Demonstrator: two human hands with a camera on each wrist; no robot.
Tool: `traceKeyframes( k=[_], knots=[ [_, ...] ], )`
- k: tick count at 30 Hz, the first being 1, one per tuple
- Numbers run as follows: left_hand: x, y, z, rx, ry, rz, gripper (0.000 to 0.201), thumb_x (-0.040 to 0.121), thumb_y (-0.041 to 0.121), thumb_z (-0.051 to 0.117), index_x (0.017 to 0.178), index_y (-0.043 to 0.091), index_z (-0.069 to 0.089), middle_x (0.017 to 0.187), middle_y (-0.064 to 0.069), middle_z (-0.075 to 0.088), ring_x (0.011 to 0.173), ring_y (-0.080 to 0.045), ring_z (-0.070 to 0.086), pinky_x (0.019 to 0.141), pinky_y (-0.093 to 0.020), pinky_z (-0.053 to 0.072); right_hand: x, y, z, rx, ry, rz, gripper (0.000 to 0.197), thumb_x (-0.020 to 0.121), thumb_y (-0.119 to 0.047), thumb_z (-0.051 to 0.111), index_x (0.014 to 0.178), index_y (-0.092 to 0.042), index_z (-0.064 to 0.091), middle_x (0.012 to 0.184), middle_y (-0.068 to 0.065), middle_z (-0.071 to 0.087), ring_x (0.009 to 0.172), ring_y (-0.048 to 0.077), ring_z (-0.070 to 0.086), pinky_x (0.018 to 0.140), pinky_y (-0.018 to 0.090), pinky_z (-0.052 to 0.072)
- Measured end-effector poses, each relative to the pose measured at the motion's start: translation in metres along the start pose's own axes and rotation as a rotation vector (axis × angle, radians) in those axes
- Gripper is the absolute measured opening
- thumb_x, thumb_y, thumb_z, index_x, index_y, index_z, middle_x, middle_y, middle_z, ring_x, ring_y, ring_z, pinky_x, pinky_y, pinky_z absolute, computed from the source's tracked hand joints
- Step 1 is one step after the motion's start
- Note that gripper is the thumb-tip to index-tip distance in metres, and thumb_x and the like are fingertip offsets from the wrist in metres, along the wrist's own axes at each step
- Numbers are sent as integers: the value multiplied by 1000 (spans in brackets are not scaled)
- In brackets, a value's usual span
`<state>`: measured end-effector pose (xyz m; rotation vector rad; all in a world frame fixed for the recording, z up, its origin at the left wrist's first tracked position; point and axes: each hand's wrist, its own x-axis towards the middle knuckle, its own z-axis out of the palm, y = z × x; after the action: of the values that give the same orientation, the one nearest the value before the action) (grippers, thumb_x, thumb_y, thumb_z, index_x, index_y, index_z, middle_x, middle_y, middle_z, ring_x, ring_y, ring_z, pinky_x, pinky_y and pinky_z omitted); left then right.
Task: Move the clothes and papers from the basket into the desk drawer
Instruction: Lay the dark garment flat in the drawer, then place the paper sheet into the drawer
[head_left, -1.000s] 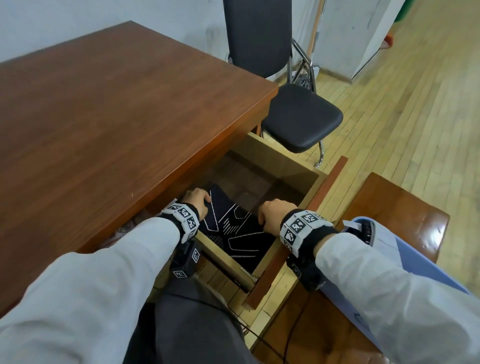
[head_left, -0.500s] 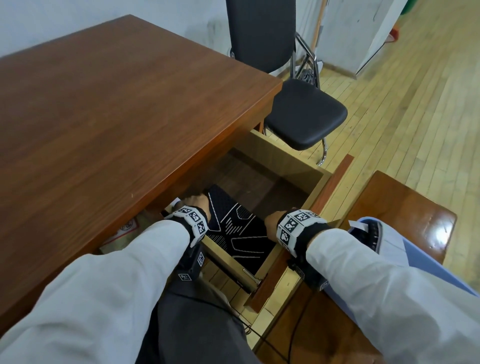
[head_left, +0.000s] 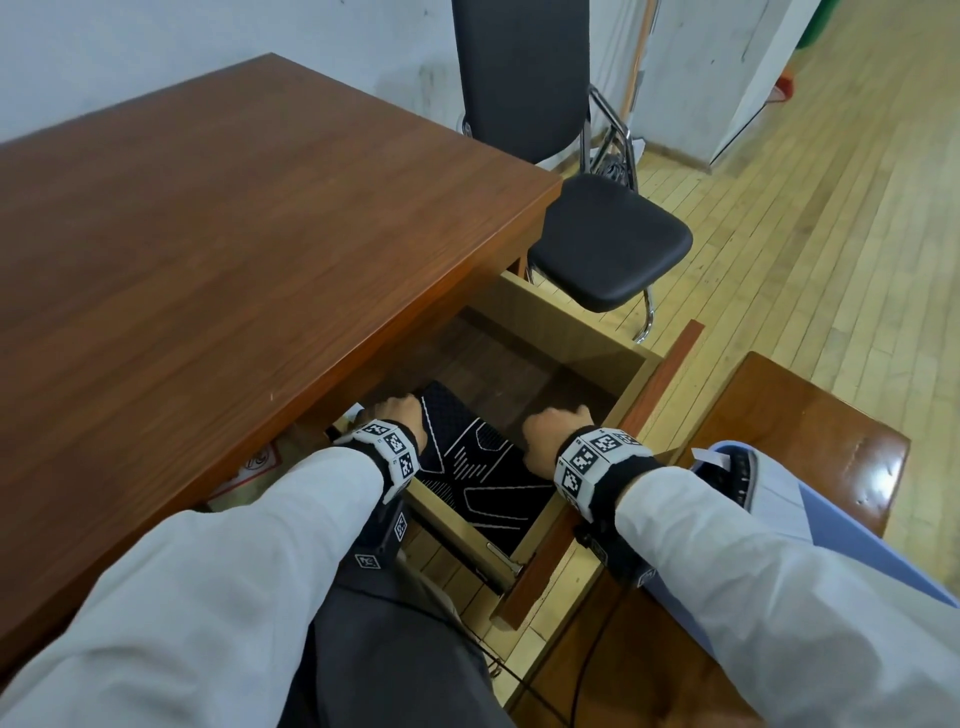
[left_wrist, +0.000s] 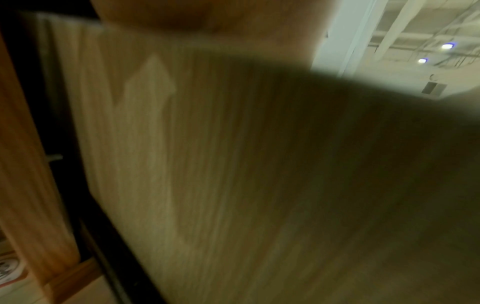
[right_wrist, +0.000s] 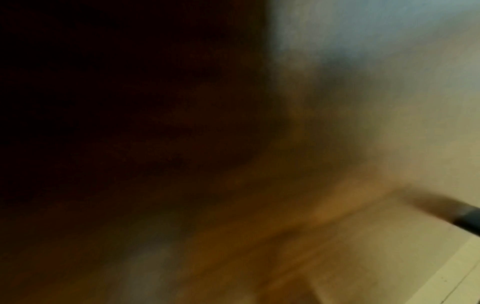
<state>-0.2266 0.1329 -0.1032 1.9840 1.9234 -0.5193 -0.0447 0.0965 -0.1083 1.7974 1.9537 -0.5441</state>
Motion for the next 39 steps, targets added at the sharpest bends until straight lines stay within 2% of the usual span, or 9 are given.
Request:
traceKeyframes(
  k=[3, 7, 13, 19, 23, 27, 32, 36, 39],
  knots=[
    [-6, 2, -12, -136, 14, 3, 29, 93, 10, 47, 121, 3, 54, 124, -18, 59, 111, -34, 59, 86, -37, 47, -7, 2, -15, 168, 177, -20, 29, 94, -29, 46, 110, -12, 63, 109, 8, 65, 102, 28, 62, 93, 38, 45],
    [-25, 7, -26, -266, 41, 10, 35, 94, 16, 50, 128, 7, 52, 128, -15, 57, 113, -33, 58, 86, -36, 47, -26, 11, -22, 374, 189, -13, 28, 91, -26, 51, 110, -17, 70, 104, 6, 70, 90, 23, 66, 80, 33, 55],
    [-66, 39, -49, -335, 117, 123, 37, 93, 13, 46, 129, 14, 51, 130, -11, 56, 114, -31, 57, 92, -36, 48, -74, 30, -35, 532, 323, 29, 26, 93, -24, 51, 106, -18, 72, 106, 3, 70, 93, 20, 64, 74, 25, 49],
    [-109, 103, -58, -394, 166, 264, 35, 93, 14, 50, 128, 17, 52, 129, -8, 59, 114, -28, 58, 95, -38, 49, -143, 71, -43, 644, 623, 202, 16, 92, -18, 52, 98, -16, 67, 96, 2, 63, 80, 15, 55, 61, 20, 41],
    [-135, 141, -54, -373, 149, 370, 34, 92, 19, 52, 126, 17, 54, 129, -9, 58, 115, -29, 58, 97, -37, 48, -178, 109, -32, 642, 542, 388, 26, 89, -18, 53, 100, -4, 72, 100, 12, 71, 90, 28, 65, 72, 30, 51],
    [-153, 165, -50, -354, 157, 422, 32, 92, 18, 49, 123, 15, 56, 126, -9, 60, 111, -30, 59, 96, -38, 49, -199, 132, -10, 633, 400, 494, 27, 90, -24, 59, 103, -3, 69, 106, 15, 69, 93, 29, 64, 65, 26, 44],
    [-166, 176, -45, -336, 154, 446, 30, 94, 17, 47, 122, 13, 56, 124, -10, 60, 110, -29, 60, 94, -38, 50, -200, 135, 18, 616, 209, 529, 78, 76, -59, 69, 127, -4, 46, 115, 10, 62, 101, 26, 61, 72, 31, 50],
    [-172, 182, -42, -331, 139, 463, 28, 94, 17, 48, 120, 10, 58, 123, -10, 61, 110, -29, 60, 92, -37, 49, -199, 127, 26, 530, 140, 497, 44, 90, -43, 56, 112, -6, 63, 98, 7, 61, 87, 21, 57, 61, 23, 43],
    [-176, 186, -40, -335, 126, 472, 28, 94, 16, 49, 119, 10, 59, 121, -9, 62, 108, -28, 61, 91, -35, 49, -200, 128, 25, 564, 128, 526, 38, 92, -35, 49, 109, -5, 64, 102, 10, 65, 89, 23, 61, 74, 28, 51]
  ],
)
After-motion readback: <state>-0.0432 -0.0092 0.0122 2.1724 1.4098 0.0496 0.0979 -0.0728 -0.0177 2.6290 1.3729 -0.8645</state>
